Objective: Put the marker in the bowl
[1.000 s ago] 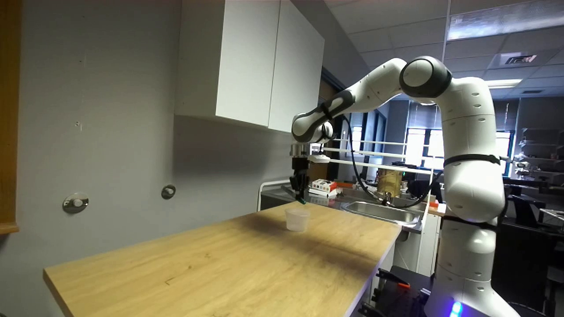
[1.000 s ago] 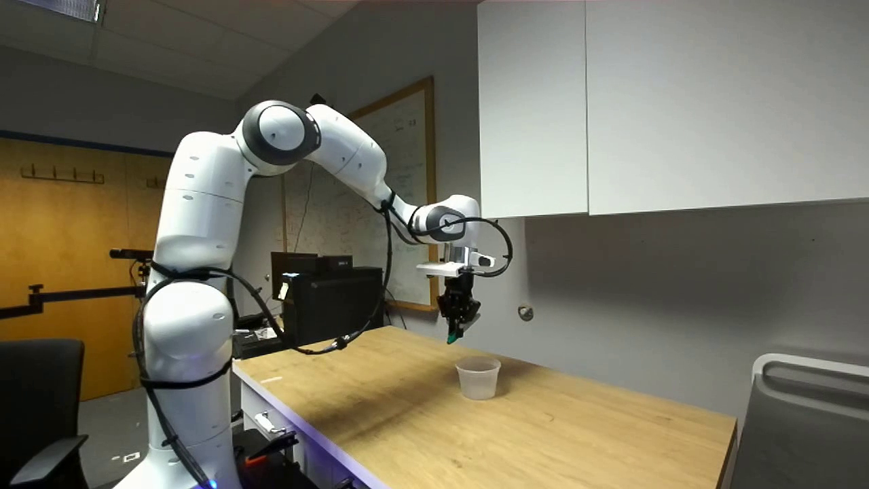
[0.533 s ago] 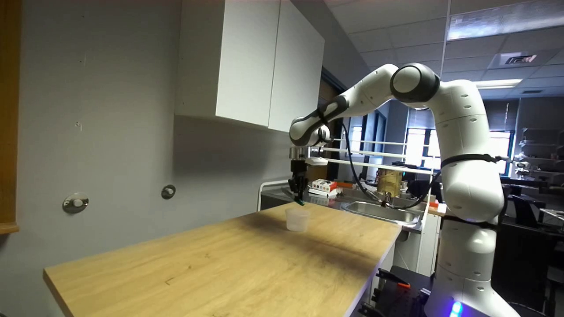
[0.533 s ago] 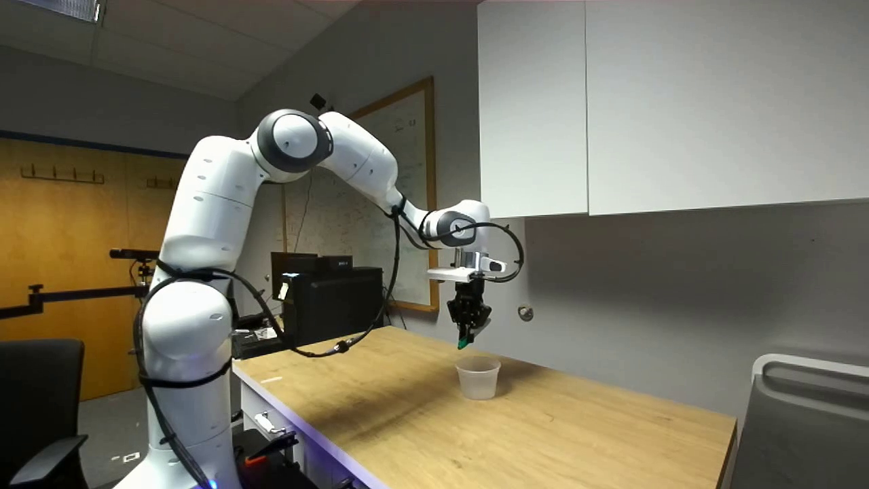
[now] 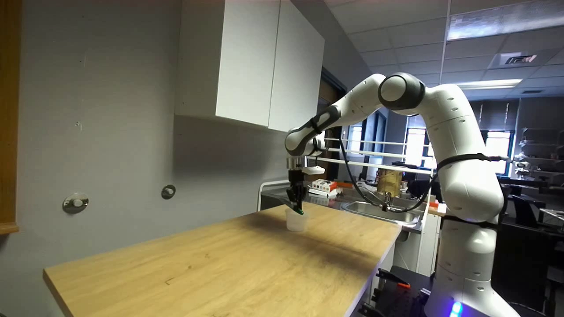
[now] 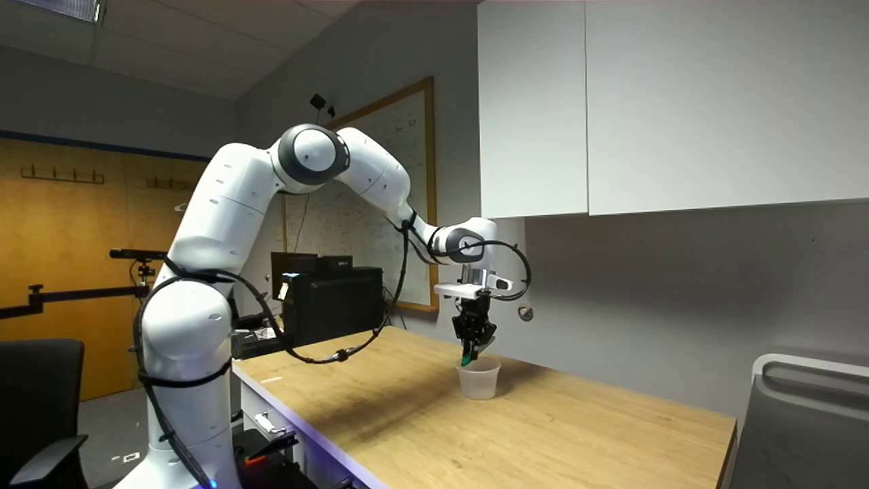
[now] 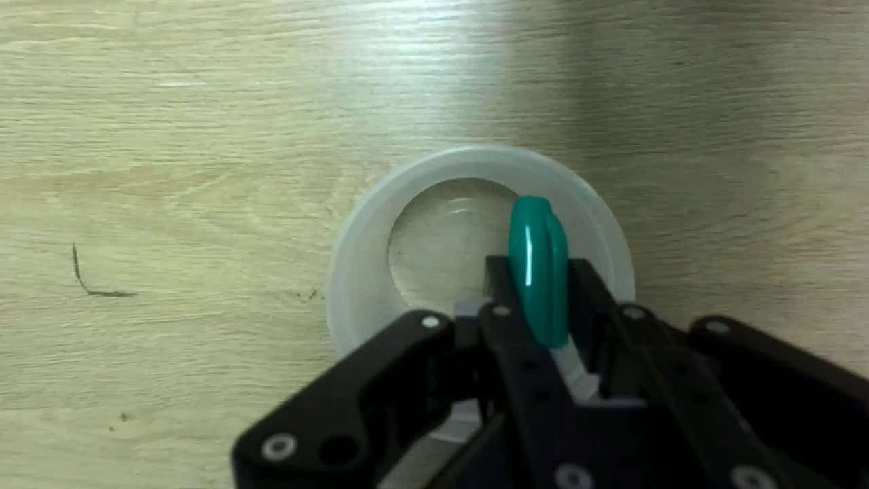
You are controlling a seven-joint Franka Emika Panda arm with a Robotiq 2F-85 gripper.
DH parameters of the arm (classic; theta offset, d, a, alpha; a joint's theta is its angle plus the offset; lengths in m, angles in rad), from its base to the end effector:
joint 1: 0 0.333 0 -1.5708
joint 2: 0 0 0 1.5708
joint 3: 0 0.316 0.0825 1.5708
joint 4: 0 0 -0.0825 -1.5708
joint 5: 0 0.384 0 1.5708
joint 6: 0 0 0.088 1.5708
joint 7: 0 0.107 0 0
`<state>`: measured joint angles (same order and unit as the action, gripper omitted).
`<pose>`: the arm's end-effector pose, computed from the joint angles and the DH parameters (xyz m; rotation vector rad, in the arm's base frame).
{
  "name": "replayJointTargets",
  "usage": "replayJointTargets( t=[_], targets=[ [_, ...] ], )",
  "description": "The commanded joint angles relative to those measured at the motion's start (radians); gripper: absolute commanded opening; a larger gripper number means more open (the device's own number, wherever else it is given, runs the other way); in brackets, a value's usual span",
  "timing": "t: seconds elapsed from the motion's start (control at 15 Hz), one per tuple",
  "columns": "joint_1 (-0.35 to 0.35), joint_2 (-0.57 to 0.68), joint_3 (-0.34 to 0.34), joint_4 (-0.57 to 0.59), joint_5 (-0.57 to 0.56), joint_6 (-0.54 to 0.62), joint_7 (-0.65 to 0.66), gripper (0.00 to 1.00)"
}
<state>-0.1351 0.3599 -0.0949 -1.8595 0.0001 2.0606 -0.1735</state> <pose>0.5989 -0.1370 0.3148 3.1288 -0.0832 -0.2521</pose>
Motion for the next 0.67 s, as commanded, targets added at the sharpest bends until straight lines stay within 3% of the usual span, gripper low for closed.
replayJointTargets(
  t=[0.0,0.13,0.53,0.6],
  targets=[
    [-0.019,0.035,0.011,0.055,0.017,-0.022,-0.031,0.48],
    [-0.021,0.036,0.011,0.060,0.015,-0.028,-0.031,0.55],
    [-0.026,0.000,0.012,0.060,0.024,-0.038,-0.041,1.00],
    [-0.027,-0.002,0.011,0.059,0.025,-0.038,-0.040,1.00]
  ],
)
